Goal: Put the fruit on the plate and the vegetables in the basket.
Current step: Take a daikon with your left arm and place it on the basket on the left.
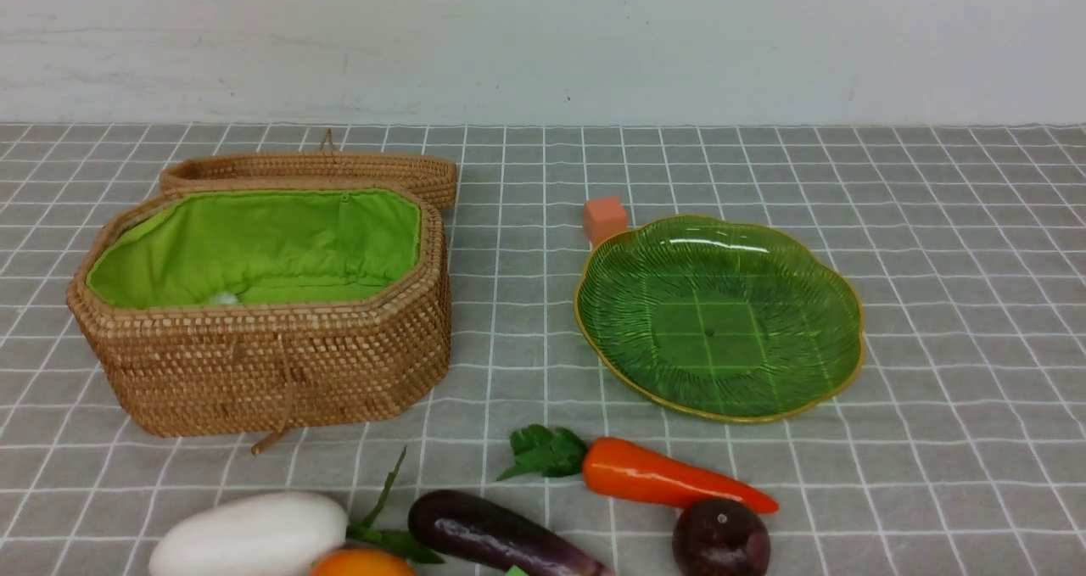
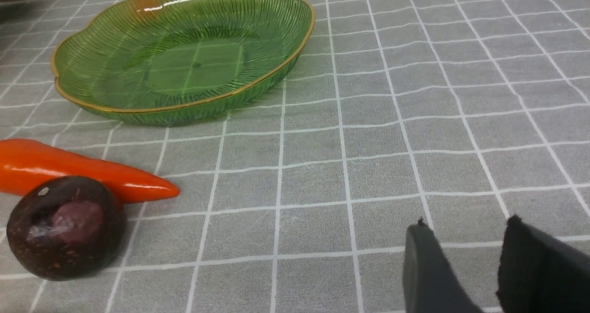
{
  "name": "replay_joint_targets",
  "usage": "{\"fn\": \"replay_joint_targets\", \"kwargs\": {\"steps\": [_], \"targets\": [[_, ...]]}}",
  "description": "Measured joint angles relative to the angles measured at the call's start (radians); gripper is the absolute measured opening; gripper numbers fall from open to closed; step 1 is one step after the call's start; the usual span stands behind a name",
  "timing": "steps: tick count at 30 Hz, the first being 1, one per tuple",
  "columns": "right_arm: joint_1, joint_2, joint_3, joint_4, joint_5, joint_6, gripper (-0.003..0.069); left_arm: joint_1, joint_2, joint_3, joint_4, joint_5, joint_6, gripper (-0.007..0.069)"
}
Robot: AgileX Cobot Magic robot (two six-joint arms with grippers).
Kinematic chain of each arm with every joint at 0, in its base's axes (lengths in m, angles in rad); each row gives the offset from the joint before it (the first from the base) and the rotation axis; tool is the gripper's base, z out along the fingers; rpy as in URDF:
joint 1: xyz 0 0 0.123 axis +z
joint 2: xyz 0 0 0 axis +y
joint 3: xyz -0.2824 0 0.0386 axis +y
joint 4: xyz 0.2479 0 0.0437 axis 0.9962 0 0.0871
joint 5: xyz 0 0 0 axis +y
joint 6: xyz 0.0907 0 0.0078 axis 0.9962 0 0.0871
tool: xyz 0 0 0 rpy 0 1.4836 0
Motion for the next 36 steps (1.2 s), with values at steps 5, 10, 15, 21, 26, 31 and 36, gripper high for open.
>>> {"fn": "replay_joint_targets", "kwargs": {"steps": [5, 10, 15, 21, 26, 31, 36], "targets": [[0.000, 0.000, 0.000, 0.000, 0.000, 0.000, 0.0241, 0.000, 0.000, 0.000, 0.000, 0.000, 0.000, 0.0238], [0.000, 0.000, 0.000, 0.000, 0.000, 0.000, 0.0241, 0.000, 0.000, 0.000, 0.000, 0.000, 0.000, 0.0238], [0.000, 0.000, 0.000, 0.000, 0.000, 0.000, 0.0241, 0.000, 0.000, 0.000, -0.015, -0.024, 0.000, 0.0238], [0.000, 0.000, 0.000, 0.000, 0.000, 0.000, 0.0241, 0.000, 0.000, 0.001, -0.155, -0.262, -0.013, 0.0238], [0.000, 0.000, 0.000, 0.000, 0.000, 0.000, 0.0241, 0.000, 0.000, -0.003, -0.282, -0.543, -0.063, 0.0238], [0.000, 0.000, 0.000, 0.000, 0.000, 0.000, 0.0241, 0.000, 0.002, -0.207, -0.254, -0.516, -0.078, 0.0238], [0.000, 0.000, 0.000, 0.000, 0.000, 0.000, 0.0241, 0.000, 0.126, -0.544, -0.167, -0.289, -0.078, 0.0238]]}}
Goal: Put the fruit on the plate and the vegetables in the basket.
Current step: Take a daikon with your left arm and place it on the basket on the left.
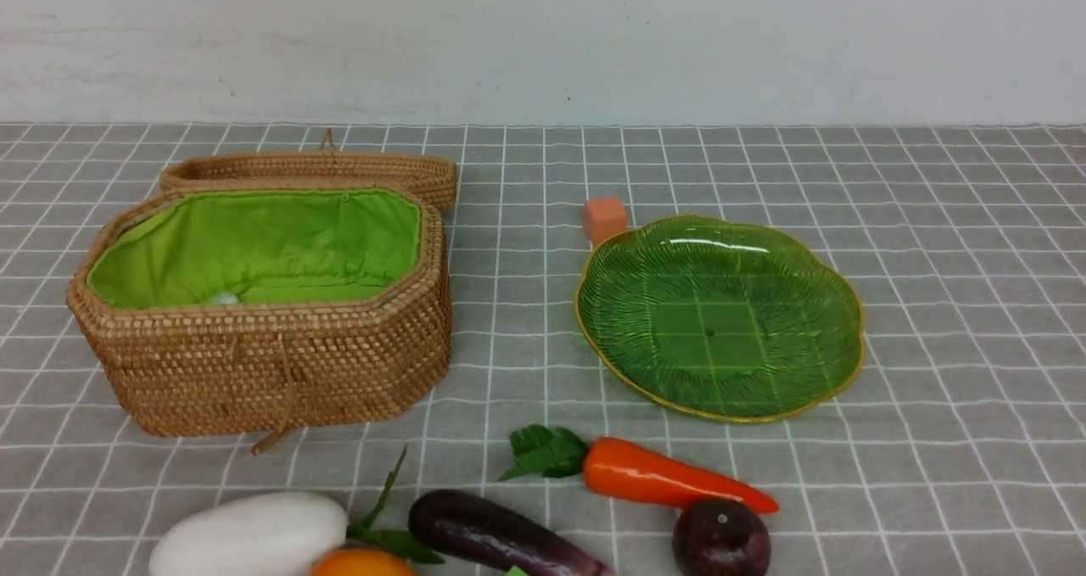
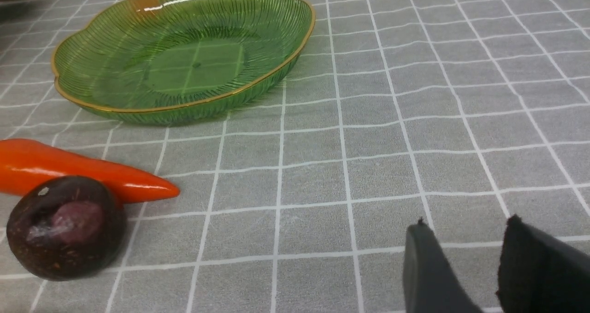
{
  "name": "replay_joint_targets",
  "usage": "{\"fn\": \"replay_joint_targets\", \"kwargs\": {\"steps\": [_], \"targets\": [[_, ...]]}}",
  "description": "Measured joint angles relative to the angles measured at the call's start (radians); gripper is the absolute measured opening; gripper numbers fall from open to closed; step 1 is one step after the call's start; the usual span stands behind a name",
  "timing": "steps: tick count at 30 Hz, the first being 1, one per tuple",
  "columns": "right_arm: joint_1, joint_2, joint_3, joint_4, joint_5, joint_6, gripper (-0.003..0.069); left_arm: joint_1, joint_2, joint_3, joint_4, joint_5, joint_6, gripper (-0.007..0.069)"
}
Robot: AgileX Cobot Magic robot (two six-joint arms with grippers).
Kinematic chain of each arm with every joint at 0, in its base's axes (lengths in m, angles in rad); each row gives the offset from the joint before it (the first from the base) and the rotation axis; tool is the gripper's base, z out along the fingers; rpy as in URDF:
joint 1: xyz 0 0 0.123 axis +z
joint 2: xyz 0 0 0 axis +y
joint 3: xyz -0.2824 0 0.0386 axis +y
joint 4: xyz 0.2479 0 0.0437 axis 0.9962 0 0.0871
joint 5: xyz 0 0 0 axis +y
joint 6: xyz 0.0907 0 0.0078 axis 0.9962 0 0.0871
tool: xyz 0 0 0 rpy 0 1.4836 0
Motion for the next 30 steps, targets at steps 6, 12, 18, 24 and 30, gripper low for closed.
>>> {"fn": "replay_joint_targets", "kwargs": {"steps": [6, 12, 18, 24, 30], "targets": [[0.000, 0.000, 0.000, 0.000, 0.000, 0.000, 0.0241, 0.000, 0.282, -0.255, 0.087, 0.472, 0.002, 0.0238], [0.000, 0.000, 0.000, 0.000, 0.000, 0.000, 0.0241, 0.000, 0.565, -0.268, 0.115, 0.593, 0.092, 0.0238], [0.000, 0.000, 0.000, 0.000, 0.000, 0.000, 0.0241, -0.035, 0.783, -0.268, 0.115, 0.675, 0.372, 0.0287], [0.000, 0.000, 0.000, 0.000, 0.000, 0.000, 0.0241, -0.127, 0.925, -0.268, 0.116, 0.719, 0.672, 0.0491], [0.000, 0.000, 0.000, 0.000, 0.000, 0.000, 0.0241, -0.178, 1.059, -0.268, 0.115, 0.672, 0.993, 0.0663]]}}
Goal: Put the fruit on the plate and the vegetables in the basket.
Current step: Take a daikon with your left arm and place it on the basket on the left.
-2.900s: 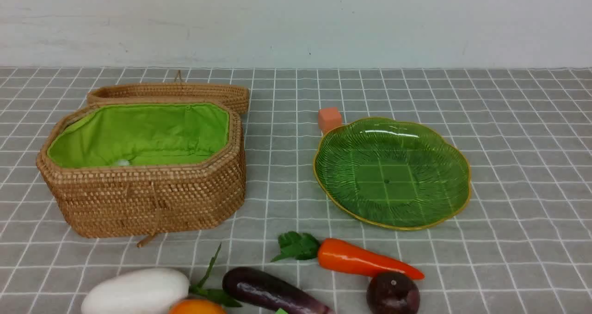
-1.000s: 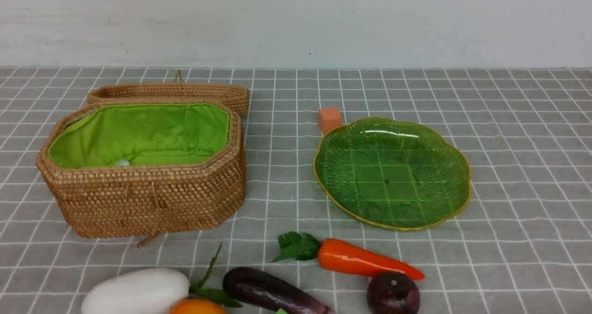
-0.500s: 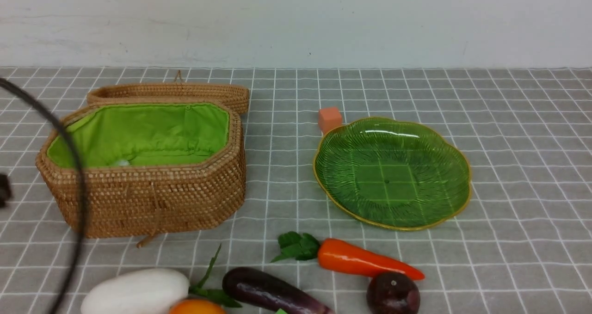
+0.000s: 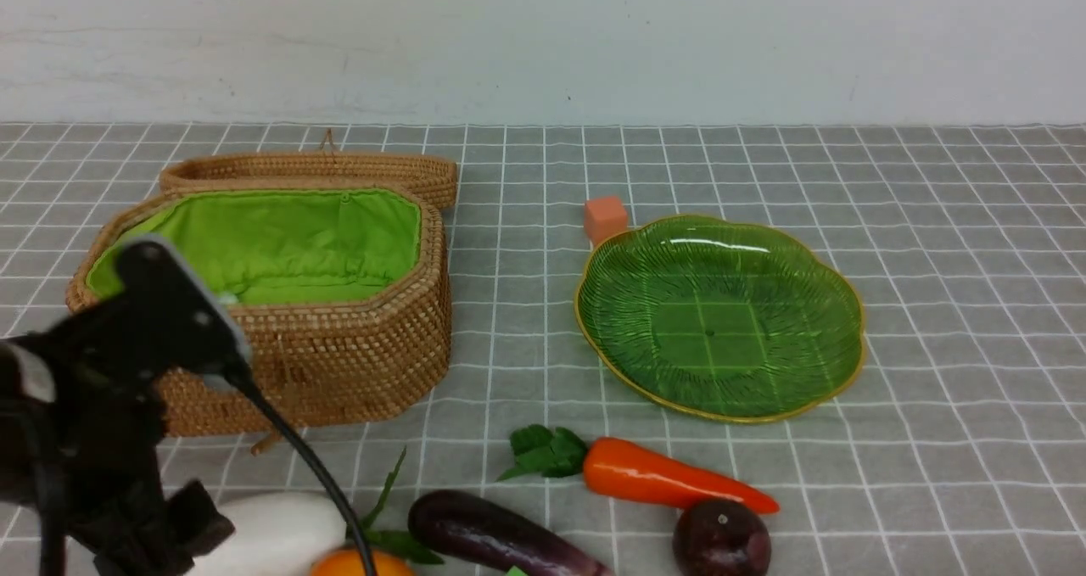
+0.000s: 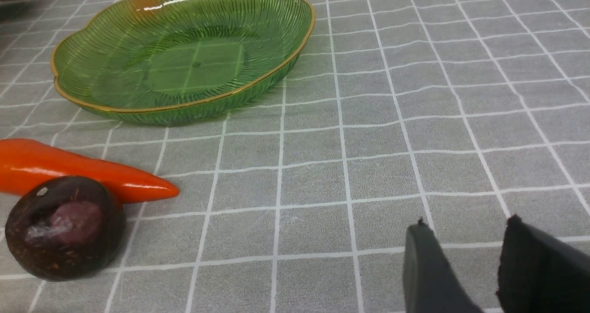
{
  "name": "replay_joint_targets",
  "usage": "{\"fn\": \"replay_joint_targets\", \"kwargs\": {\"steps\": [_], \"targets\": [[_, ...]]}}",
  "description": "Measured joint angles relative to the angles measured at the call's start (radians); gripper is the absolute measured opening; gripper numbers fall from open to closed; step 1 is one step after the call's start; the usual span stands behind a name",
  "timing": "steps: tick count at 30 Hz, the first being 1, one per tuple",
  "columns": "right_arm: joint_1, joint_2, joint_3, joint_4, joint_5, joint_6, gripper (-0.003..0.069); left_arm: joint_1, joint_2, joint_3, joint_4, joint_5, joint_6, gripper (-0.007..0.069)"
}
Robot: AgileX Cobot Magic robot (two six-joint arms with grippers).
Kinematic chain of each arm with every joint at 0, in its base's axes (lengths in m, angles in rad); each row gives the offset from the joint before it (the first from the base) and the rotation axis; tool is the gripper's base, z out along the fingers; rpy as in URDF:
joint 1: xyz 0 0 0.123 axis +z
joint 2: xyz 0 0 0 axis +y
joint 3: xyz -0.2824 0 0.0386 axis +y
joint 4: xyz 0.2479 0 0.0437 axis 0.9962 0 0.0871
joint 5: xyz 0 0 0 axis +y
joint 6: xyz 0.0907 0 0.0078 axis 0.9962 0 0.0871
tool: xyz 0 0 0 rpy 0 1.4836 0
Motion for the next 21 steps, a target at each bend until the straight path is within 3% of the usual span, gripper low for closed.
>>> {"fn": "replay_joint_targets", "kwargs": {"steps": [8, 14, 17, 21], "targets": [[0.000, 0.000, 0.000, 0.000, 0.000, 0.000, 0.0241, -0.001, 0.218, -0.001, -0.001, -0.071, 0.102, 0.0657], [0.000, 0.000, 0.000, 0.000, 0.000, 0.000, 0.0241, -0.001, 0.365, -0.005, 0.015, -0.122, 0.073, 0.0606], [0.000, 0.000, 0.000, 0.000, 0.000, 0.000, 0.0241, -0.001, 0.411, -0.007, 0.022, -0.123, 0.026, 0.0533], [0.000, 0.000, 0.000, 0.000, 0.000, 0.000, 0.0241, -0.001, 0.402, -0.008, 0.030, -0.110, 0.011, 0.0531]]}}
